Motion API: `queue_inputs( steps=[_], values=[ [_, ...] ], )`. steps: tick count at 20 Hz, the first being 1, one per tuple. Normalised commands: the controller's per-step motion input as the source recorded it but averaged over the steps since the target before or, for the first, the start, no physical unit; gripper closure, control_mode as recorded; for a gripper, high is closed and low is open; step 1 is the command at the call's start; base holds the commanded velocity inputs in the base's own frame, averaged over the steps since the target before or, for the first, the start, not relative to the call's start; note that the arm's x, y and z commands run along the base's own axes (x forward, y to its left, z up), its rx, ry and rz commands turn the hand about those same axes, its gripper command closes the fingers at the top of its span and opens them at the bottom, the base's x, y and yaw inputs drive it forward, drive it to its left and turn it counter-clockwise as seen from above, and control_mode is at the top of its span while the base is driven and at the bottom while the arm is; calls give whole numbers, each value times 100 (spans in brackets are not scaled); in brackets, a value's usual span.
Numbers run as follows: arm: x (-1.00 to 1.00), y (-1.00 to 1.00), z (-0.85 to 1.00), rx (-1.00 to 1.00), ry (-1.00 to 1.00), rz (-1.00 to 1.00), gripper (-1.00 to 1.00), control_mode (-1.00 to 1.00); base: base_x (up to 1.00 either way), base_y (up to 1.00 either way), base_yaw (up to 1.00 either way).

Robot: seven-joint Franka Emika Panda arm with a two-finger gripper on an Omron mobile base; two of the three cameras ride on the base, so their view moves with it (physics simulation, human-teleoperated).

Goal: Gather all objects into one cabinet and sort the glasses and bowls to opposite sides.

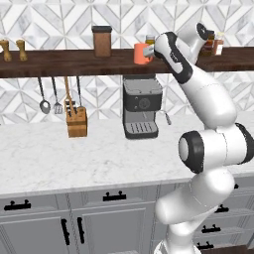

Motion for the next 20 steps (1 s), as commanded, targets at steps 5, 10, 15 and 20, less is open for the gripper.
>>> queue_inputs(
  steps=[5, 10, 15, 20],
  values=[
    [4, 0, -10, 0, 0, 0, -100, -100, 0, 0, 0],
    [17, 2, -3, 0, 0, 0, -100, -100, 0, 0, 0],
    [26, 8, -2, 0, 0, 0, -100, -100, 0, 0, 0],
    [7, 0, 0, 0, 0, 1, -100, -100, 0, 0, 0]
  ],
)
